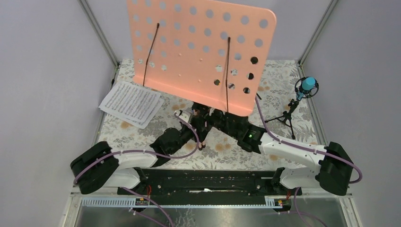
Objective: Pack up the instrument practice props
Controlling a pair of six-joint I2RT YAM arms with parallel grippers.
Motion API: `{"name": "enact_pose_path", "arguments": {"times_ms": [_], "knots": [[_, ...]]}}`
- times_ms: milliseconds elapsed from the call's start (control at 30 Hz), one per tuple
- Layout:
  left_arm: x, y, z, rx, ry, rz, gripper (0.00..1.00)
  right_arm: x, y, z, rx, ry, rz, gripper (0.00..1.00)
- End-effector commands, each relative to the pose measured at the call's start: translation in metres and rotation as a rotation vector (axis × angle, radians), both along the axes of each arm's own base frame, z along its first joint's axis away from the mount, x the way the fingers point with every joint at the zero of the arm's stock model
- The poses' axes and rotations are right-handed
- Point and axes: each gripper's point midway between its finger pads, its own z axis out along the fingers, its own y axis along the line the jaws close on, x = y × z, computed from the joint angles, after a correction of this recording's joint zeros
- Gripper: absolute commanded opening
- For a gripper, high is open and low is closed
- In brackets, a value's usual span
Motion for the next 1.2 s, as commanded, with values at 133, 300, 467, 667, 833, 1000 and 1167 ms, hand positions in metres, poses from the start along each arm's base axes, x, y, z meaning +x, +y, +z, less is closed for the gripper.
{"name": "enact_pose_path", "arguments": {"times_ms": [133, 300, 467, 667, 833, 1000, 1167], "knots": [[-0.042, 0.038, 0.005, -0.027, 0.085, -0.003, 0.0, 0.0, 0.07, 0.038, 0.038, -0.001, 0.16, 0.0], [-0.048, 0.069, 0.006, -0.039, 0.115, 0.082, 0.0, 0.014, 0.094, 0.038, 0.082, 0.035, 0.145, 0.0], [-0.048, 0.086, -0.002, 0.014, 0.145, 0.142, 0.0, 0.03, 0.117, 0.026, 0.094, 0.077, 0.123, 0.0], [-0.051, 0.099, -0.008, 0.005, 0.216, 0.2, 0.0, 0.058, 0.122, -0.009, 0.091, 0.2, 0.05, 0.0], [-0.045, 0.109, -0.015, 0.026, 0.245, 0.272, 0.0, 0.083, 0.115, -0.034, 0.153, 0.322, 0.018, 0.0], [-0.035, 0.11, -0.023, 0.074, 0.263, 0.325, 0.0, 0.108, 0.112, -0.059, 0.195, 0.403, 0.004, 0.0], [-0.017, 0.109, -0.039, 0.093, 0.318, 0.343, 0.0, 0.13, 0.117, -0.092, 0.163, 0.472, -0.005, 0.0]]}}
